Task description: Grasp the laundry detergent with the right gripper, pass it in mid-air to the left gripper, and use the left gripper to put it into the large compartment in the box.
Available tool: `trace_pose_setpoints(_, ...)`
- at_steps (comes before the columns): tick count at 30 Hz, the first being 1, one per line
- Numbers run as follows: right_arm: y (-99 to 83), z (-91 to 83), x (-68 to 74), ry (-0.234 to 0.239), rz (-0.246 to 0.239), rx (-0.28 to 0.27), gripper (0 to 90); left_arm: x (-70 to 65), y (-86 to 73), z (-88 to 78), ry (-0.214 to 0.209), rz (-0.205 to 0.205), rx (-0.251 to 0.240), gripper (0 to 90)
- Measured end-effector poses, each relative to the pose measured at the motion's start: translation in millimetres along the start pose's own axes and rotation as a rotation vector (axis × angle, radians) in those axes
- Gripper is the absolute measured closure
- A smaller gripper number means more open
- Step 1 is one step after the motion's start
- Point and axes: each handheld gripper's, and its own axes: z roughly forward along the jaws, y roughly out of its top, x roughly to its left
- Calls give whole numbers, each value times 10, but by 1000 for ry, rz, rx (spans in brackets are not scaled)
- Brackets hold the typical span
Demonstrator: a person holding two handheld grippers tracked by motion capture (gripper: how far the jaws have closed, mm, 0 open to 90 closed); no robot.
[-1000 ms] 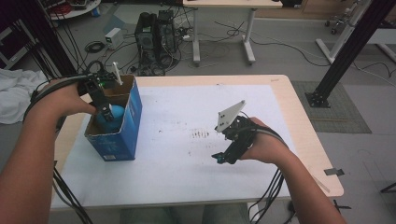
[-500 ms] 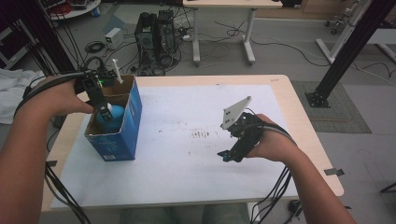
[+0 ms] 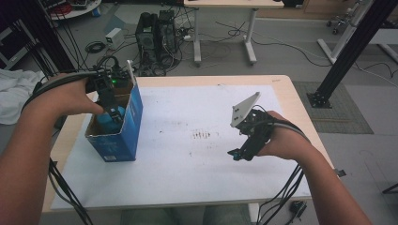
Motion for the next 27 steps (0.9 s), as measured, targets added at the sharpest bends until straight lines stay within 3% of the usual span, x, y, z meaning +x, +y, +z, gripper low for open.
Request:
trace_pose_setpoints(9,-50,-136,-117,8,11,88,123,-138,251,1,-42,134,3,56)
trace_pose_setpoints(15,-23,-204,-182,24,1,184,122,-261,403,24,-78,215,-8,56)
trace_pose_setpoints(20,29,-208,-247,38,2,250,123,-366,512,79,-87,240,-6,56)
trace_pose_setpoints(24,79,-149,-284,81,-37,312,122,-427,562,115,-86,259,-28,56)
trace_pose_setpoints(27,110,-86,-308,100,-61,336,122,-466,610,150,-87,281,-12,56)
